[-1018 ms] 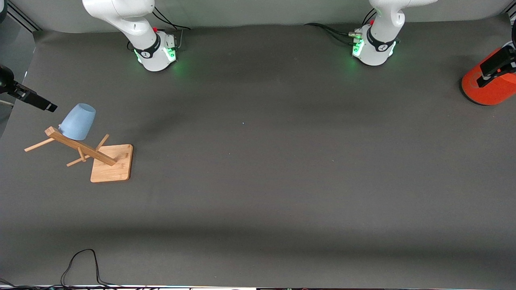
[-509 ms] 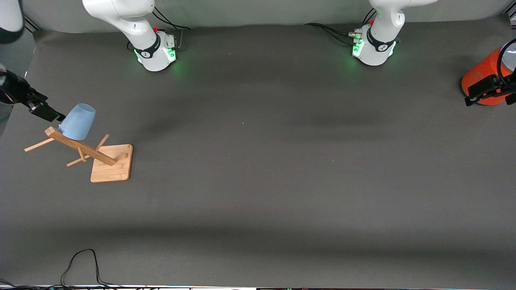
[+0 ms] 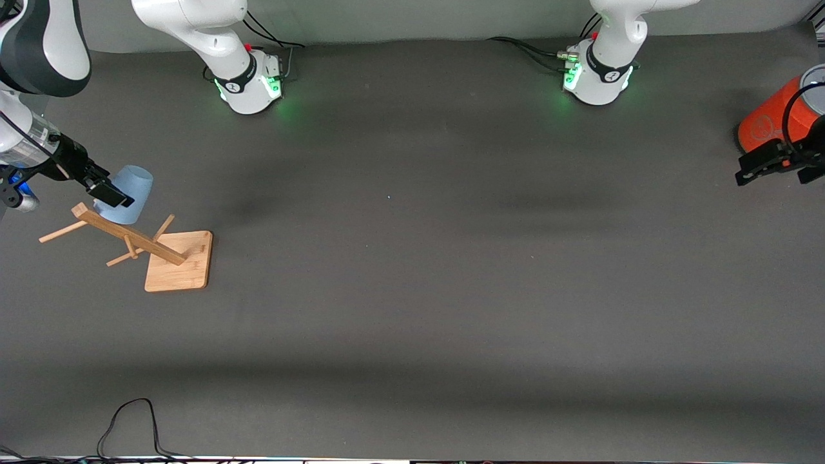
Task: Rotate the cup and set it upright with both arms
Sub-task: 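Close the right gripper around the blue cup's body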
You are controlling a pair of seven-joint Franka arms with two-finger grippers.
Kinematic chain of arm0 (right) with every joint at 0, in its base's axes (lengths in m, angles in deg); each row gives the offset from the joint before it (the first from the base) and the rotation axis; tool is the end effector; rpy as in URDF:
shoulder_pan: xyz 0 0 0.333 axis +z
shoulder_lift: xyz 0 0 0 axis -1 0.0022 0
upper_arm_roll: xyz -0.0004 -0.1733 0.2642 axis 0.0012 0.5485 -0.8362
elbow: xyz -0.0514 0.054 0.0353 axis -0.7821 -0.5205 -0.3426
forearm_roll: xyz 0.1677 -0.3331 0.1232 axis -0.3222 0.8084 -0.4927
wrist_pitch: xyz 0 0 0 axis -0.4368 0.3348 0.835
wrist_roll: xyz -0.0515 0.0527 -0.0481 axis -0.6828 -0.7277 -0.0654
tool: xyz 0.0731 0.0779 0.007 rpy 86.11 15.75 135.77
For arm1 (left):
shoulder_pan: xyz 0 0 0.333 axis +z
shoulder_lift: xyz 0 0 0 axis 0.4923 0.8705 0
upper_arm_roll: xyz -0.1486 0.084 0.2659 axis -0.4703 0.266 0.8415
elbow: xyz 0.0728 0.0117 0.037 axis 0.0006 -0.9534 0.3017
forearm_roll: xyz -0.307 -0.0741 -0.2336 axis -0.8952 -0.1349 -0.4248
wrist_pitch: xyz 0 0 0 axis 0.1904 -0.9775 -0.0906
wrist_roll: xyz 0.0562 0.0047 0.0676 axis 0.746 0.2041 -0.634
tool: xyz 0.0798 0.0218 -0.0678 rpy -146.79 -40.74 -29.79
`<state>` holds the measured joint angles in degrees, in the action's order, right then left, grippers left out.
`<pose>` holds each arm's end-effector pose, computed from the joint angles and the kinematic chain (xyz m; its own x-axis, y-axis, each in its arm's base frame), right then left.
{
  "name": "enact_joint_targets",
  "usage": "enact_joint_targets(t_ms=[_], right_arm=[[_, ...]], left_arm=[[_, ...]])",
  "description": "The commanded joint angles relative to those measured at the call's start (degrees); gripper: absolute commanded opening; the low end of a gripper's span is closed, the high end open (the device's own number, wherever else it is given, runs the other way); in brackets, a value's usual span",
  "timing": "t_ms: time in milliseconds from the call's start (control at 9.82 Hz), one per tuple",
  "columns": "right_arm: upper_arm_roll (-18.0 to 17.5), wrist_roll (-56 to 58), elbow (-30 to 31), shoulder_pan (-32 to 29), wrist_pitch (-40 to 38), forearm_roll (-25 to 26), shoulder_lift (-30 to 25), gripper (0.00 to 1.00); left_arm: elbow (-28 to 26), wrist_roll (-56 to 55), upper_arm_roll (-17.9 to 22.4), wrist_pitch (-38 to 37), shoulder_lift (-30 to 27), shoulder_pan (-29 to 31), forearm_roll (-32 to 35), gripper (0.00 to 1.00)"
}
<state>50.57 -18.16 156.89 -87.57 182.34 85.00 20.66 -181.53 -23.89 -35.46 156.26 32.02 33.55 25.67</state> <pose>0.4761 -0.0868 0.4738 0.7168 -0.6967 -0.0277 -0.6970 -0.7171 0.0003 0.5516 0.0252 0.6077 0.9998 0.0122 -0.0169 0.0120 -0.9999 -0.0078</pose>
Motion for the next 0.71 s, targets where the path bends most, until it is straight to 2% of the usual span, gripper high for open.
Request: enact_joint_targets(t_ms=[0,509,611], right_arm=[[0.47,-1.24,1.01,0.42,2.45,-0.76,0.21,1.0],[0.38,-1.24,0.83,0.5,3.78,-0.85,2.23,1.0],[0.38,-1.16,0.83,0.5,3.78,-0.85,2.32,0.78]], left_arm=[[-2.34,0.28,0.02,2.04,-1.33,0.07,0.42,1.0],[-2.6,-0.16,-0.07,3.01,-1.07,-0.01,0.42,1.0],[-2.6,-0.25,-0.07,2.49,-1.42,-0.01,0.42,1.0]])
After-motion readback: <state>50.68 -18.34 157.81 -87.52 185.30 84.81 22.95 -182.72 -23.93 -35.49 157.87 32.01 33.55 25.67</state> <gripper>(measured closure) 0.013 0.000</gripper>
